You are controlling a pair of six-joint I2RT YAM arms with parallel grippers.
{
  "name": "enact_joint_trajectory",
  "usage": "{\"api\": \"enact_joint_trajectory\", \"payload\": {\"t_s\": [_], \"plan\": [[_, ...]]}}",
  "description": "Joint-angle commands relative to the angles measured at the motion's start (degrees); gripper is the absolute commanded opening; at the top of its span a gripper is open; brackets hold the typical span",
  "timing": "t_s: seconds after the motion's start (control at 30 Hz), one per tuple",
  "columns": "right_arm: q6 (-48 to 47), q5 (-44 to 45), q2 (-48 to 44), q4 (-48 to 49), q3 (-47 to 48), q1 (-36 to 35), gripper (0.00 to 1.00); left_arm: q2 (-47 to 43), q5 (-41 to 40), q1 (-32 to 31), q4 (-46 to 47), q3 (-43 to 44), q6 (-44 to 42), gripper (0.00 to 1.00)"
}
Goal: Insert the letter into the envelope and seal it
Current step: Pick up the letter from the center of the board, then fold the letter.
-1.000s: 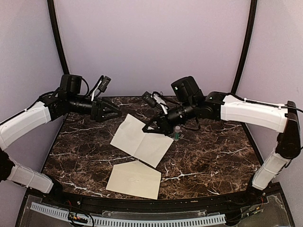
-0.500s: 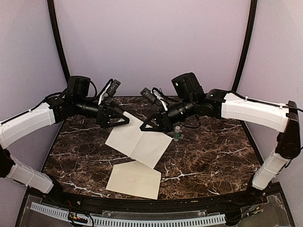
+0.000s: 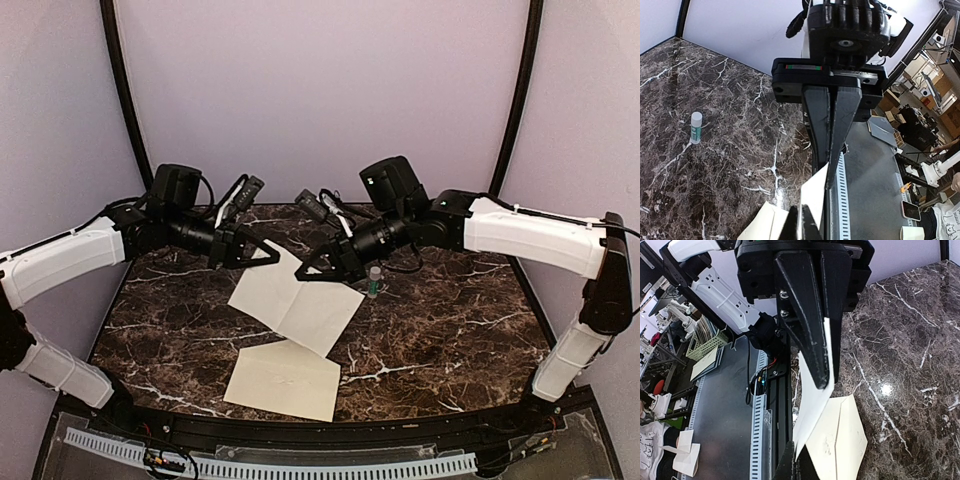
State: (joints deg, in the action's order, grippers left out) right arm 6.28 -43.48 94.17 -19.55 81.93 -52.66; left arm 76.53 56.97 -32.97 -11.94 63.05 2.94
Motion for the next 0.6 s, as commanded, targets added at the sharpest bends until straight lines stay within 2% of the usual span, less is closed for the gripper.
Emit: {"api": "enact_joint_trajectory", "payload": {"t_s": [0.0, 0.07, 0.1, 0.13, 0.2, 0.23, 0.3, 0.37, 0.43, 0.57], "plan": [[-0.6, -0.4, 0.0, -0.3, 0.2, 0.8, 0.0, -1.4, -1.3, -0.3, -2.2, 1.6, -2.2, 0.0], [-0.7, -0.1, -0.3, -0.5, -0.3, 0.9, 0.0, -1.3, -2.2, -0.2, -3.2, 2.0, -2.6, 0.04], [-0.6, 0.1, -0.5, -0.6, -0.5, 0.9, 0.0, -1.3, -2.7, -0.2, -4.0, 2.1, -2.6, 0.16], [-0.6, 0.3, -0.7, -0.5, -0.8, 0.9, 0.0, -1.3, -3.6, -0.2, -4.4, 2.4, -3.9, 0.21], [-0.5, 0.6, -1.3, -0.4, -1.3, 1.0, 0.0, -1.8, -5.6, 0.0, -5.2, 2.6, -4.0, 0.49], [-0.3, 0.9, -1.6, -0.1, -1.6, 0.9, 0.0, -2.5, -6.5, 0.3, -5.0, 2.6, -3.6, 0.66], [0.1, 1.6, -2.5, 0.8, -2.4, 1.0, 0.0, -4.4, -9.8, 1.4, -3.2, 1.5, -0.9, 0.79], [0.7, 2.4, -3.5, 2.1, -3.4, 1.1, 0.0, -6.8, -13.2, 3.1, -0.6, -0.3, 3.4, 0.88], [1.0, 3.9, -4.3, 3.0, -4.2, 1.1, 0.0, -8.6, -15.4, 4.7, 0.2, -1.7, 7.0, 0.9], [1.3, 6.1, -5.2, 4.5, -5.2, 1.1, 0.0, -10.9, -14.2, 5.3, -1.6, -4.4, 12.7, 0.88]]}}
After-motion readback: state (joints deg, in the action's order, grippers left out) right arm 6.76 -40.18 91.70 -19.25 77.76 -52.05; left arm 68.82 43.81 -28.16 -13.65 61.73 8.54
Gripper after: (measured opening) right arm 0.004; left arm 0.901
